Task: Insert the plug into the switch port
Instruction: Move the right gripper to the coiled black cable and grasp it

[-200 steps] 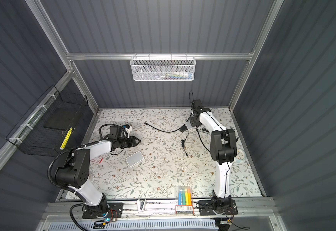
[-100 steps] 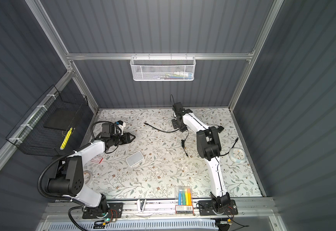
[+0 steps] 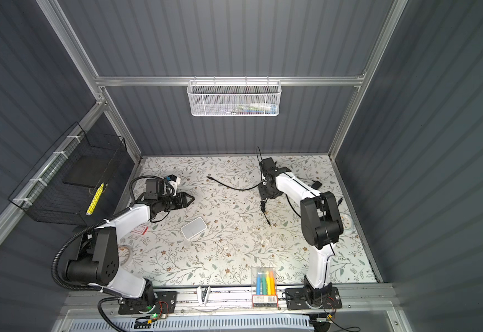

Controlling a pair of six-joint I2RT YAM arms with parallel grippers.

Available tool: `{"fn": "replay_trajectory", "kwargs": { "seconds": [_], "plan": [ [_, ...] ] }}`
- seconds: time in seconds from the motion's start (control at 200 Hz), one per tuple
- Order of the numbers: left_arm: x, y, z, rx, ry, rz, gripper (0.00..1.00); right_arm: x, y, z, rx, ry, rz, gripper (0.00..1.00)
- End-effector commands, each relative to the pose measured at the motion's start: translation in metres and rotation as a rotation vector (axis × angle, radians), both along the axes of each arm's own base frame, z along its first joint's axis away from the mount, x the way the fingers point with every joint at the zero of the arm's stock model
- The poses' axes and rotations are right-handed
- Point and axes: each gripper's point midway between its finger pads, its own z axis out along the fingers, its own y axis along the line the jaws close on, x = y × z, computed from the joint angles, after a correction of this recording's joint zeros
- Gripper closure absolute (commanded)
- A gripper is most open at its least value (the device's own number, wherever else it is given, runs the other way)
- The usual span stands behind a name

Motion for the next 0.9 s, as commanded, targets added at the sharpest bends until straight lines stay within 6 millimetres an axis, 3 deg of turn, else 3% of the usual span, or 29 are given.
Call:
{"fn": "replay_trajectory", "kwargs": {
  "seconds": [0.0,0.14,0.27,0.495,0.595,0.735,0.895],
  "plan": [
    [-0.008,-0.007,0.009,-0.026,0.000,-0.025,0.51,-0.029,0.014,-0.010,0.059,0.071,0.034,0.46],
    [-0.013,-0.012,0.016,-0.030,-0.003,-0.045,0.51,-0.054,0.029,-0.024,0.092,0.140,0.092,0.46],
    [-0.019,-0.015,0.021,-0.021,-0.002,-0.064,0.50,-0.063,0.034,-0.038,0.093,0.173,0.104,0.47],
    [-0.032,-0.026,0.021,0.008,0.018,-0.112,0.50,-0.069,0.031,-0.057,0.072,0.212,0.087,0.61],
    [-0.035,-0.028,0.020,0.017,0.027,-0.120,0.50,-0.068,0.030,-0.054,0.080,0.194,0.083,0.70],
    [-0.036,-0.034,0.021,0.015,0.029,-0.132,0.50,-0.068,0.033,-0.045,0.099,0.189,0.083,1.00],
    [-0.046,-0.055,0.015,0.077,0.042,-0.193,0.51,-0.055,0.055,-0.005,0.239,0.117,0.057,1.00]
  ]
}}
